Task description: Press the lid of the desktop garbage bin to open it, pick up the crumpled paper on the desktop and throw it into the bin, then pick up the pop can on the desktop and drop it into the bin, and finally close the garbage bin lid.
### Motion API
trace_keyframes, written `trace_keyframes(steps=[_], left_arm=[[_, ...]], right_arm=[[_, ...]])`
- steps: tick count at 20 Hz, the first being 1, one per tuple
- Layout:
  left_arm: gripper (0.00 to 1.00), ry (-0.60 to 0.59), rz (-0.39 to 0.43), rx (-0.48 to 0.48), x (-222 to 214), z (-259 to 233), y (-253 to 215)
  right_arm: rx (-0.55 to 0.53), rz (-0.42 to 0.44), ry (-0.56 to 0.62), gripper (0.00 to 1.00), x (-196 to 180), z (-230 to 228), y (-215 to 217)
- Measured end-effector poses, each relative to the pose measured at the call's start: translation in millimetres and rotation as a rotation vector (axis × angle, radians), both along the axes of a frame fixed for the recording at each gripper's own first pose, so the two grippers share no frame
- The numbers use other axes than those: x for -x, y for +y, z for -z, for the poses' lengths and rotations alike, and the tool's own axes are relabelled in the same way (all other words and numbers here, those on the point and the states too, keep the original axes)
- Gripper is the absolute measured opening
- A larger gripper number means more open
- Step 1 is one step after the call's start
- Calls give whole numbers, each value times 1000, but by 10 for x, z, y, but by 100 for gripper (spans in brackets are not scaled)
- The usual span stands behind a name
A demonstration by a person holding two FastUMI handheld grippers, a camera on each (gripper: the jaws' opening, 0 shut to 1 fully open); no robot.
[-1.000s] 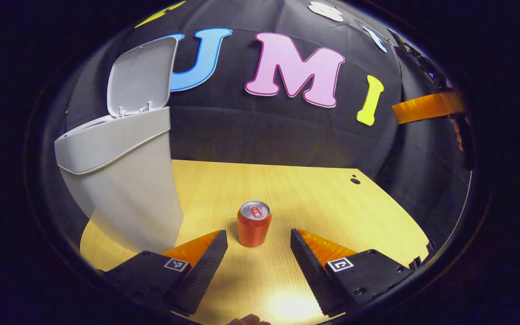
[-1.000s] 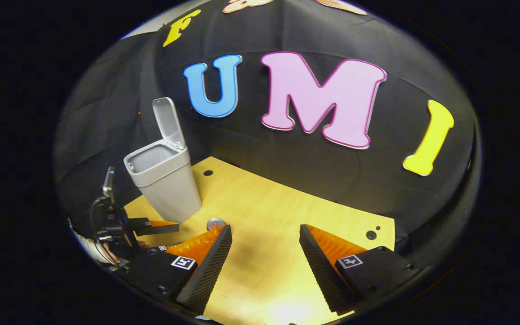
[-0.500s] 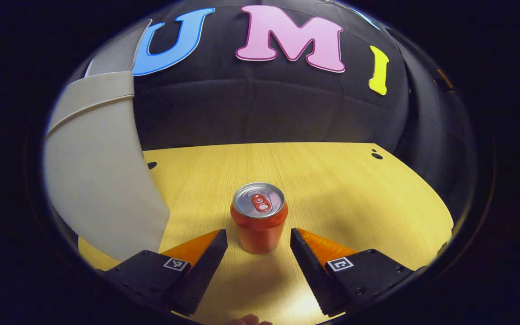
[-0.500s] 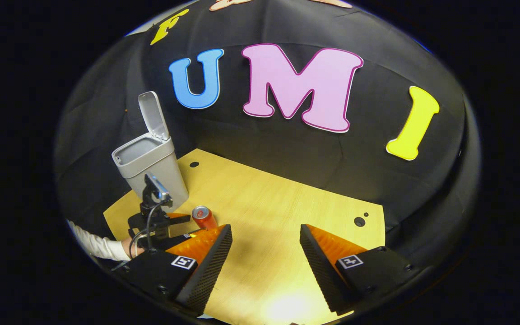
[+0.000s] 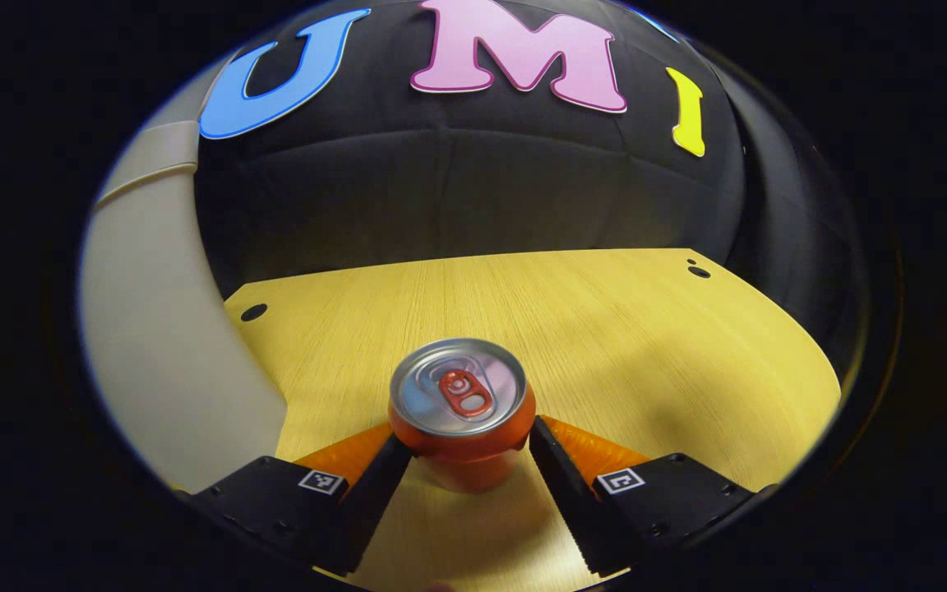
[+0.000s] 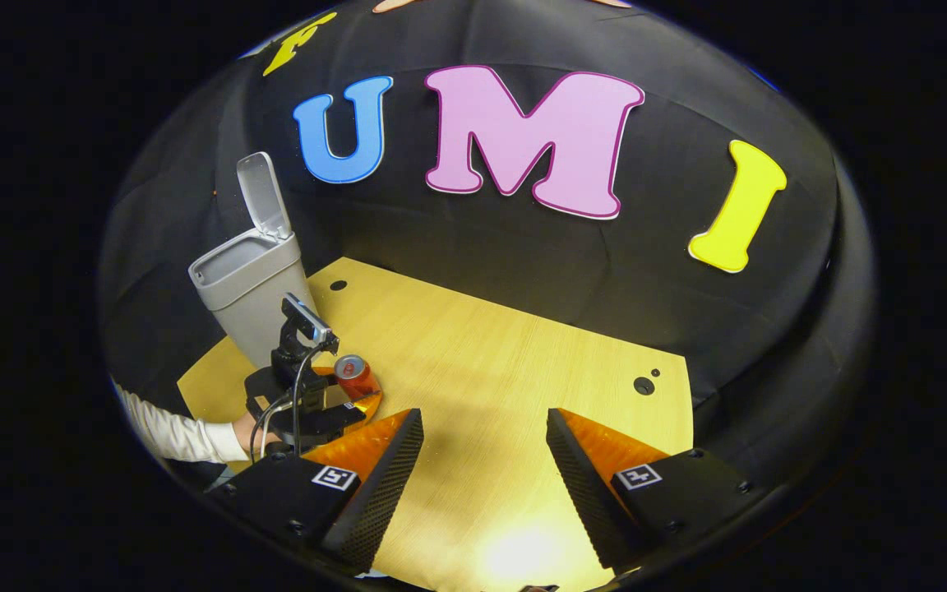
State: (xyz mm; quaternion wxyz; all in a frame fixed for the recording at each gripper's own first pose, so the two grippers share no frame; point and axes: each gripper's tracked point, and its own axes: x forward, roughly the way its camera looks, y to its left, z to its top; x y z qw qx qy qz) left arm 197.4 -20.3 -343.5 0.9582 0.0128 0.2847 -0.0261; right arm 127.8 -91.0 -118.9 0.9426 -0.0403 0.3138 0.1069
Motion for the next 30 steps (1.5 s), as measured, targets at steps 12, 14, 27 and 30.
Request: trace_keyframes(steps=[12, 14, 27, 30], left_arm=[[86, -263, 6, 48, 580, -2372, 334], [86, -315, -14, 32, 639, -2852, 618], [86, -196, -289, -65, 689, -2682, 2617], [89, -200, -325, -31, 683, -2650, 2660]], right_arm=[[-41, -33, -159, 97, 204, -469, 253], [-39, -75, -200, 97, 262, -555, 414], [-271, -43, -188, 97, 312, -619, 674], [-272, 14, -193, 97, 280, -626, 447]])
